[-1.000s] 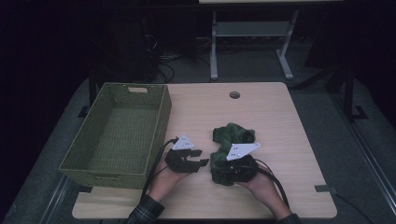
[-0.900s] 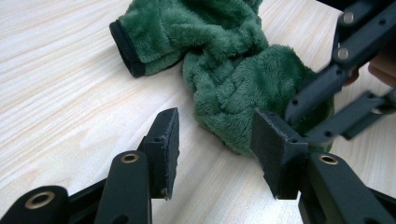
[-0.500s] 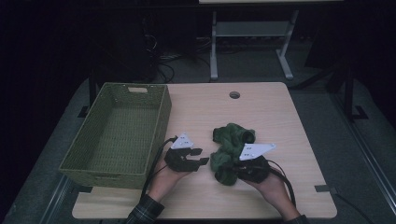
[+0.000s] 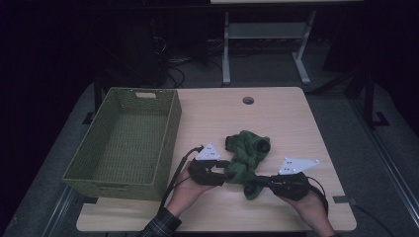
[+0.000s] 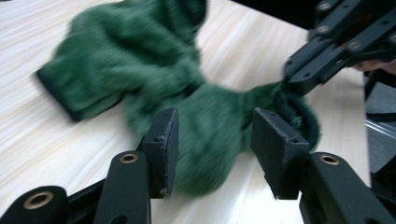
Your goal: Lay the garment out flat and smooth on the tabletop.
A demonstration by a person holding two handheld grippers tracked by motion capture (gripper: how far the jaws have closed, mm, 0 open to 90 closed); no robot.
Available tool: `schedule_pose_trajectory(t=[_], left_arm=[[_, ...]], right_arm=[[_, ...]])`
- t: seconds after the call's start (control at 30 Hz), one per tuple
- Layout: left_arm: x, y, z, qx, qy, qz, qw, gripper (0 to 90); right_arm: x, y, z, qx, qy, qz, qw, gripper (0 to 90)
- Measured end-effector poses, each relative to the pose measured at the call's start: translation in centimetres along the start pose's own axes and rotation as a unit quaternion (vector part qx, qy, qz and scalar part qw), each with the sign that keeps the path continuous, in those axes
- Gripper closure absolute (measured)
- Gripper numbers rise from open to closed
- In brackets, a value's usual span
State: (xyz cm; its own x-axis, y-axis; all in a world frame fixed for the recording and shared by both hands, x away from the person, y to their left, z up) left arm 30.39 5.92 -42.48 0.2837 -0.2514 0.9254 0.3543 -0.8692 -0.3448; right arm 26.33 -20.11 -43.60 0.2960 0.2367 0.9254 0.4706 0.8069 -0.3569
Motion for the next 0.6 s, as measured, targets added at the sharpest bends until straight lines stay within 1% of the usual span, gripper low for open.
schedule_pose_trajectory(t=[0.03, 0.1, 0.13, 0.17, 0.2, 0.23, 0.27, 0.3, 0.37, 0.4, 0.43, 0.5, 0.57, 0.6], left_arm=[[0.3, 1.1, -0.7, -0.009, 0.007, 0.007, 0.9999, 50.7], [0.4, 2.0, -1.2, -0.009, 0.010, 0.011, 0.9999, 50.4], [0.4, 2.0, -1.2, -0.009, 0.010, 0.011, 0.9999, 50.1], [0.0, 3.0, -1.1, -0.005, 0.013, 0.025, 0.9996, 50.1], [-0.2, 3.4, -0.9, 0.002, 0.015, 0.034, 0.9993, 50.1], [-0.5, 3.8, -0.6, 0.005, 0.011, 0.040, 0.9991, 50.3], [-0.5, 3.8, -0.6, 0.005, 0.011, 0.040, 0.9991, 51.1], [-0.8, 3.9, -0.3, 0.011, 0.009, 0.042, 0.9990, 54.0], [-0.9, 3.9, -0.1, 0.013, 0.009, 0.044, 0.9989, 63.3], [-0.9, 3.8, 0.2, 0.016, 0.005, 0.044, 0.9989, 63.3], [-0.8, 3.5, 0.6, 0.016, -0.007, 0.042, 0.9990, 76.9], [-0.7, 3.1, 0.9, 0.016, -0.012, 0.039, 0.9990, 84.7], [-0.6, 2.6, 1.0, 0.017, -0.015, 0.035, 0.9991, 86.5], [-0.6, 2.4, 1.2, 0.016, -0.008, 0.037, 0.9992, 86.9]], right_arm=[[-0.2, -0.4, -0.2, -0.006, 0.000, 0.002, 1.0000, 84.5], [-0.6, -0.8, -0.4, -0.013, 0.003, 0.004, 0.9999, 84.5], [-0.6, -0.8, -0.4, -0.013, 0.003, 0.004, 0.9999, 84.5], [-0.9, -1.2, -0.7, -0.020, 0.005, 0.006, 0.9998, 84.5], [-1.0, -1.4, -0.8, -0.022, 0.009, 0.007, 0.9997, 84.5], [-1.2, -1.6, -0.9, -0.026, 0.008, 0.008, 0.9996, 84.5], [-1.2, -1.6, -0.9, -0.026, 0.008, 0.008, 0.9996, 84.5], [-1.4, -2.1, -1.0, -0.033, 0.011, 0.006, 0.9994, 84.5], [-1.7, -2.5, -1.1, -0.036, 0.013, 0.007, 0.9992, 82.9], [-1.7, -2.5, -1.1, -0.036, 0.013, 0.007, 0.9992, 82.9], [-1.7, -2.9, -1.2, -0.039, 0.019, 0.005, 0.9990, 81.1], [-1.6, -3.1, -1.1, -0.040, 0.018, 0.000, 0.9990, 78.2], [-1.5, -3.2, -0.8, -0.036, 0.020, -0.005, 0.9991, 75.0], [-1.5, -3.2, -0.7, -0.036, 0.019, -0.006, 0.9992, 73.3]])
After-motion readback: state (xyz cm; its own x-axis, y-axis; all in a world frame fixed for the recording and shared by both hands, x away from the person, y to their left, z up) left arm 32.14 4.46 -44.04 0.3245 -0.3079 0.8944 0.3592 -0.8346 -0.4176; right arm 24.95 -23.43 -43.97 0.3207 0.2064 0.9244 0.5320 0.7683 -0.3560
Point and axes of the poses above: each handheld gripper's, and its own axes: y roughly forward along the jaws, x roughly out of its top, z roughly to its left, the point moved 1 cm from there along y, roughly forward along the jaws, and after that the axes turned 14 degrees about -z, right-handed, at the moved point
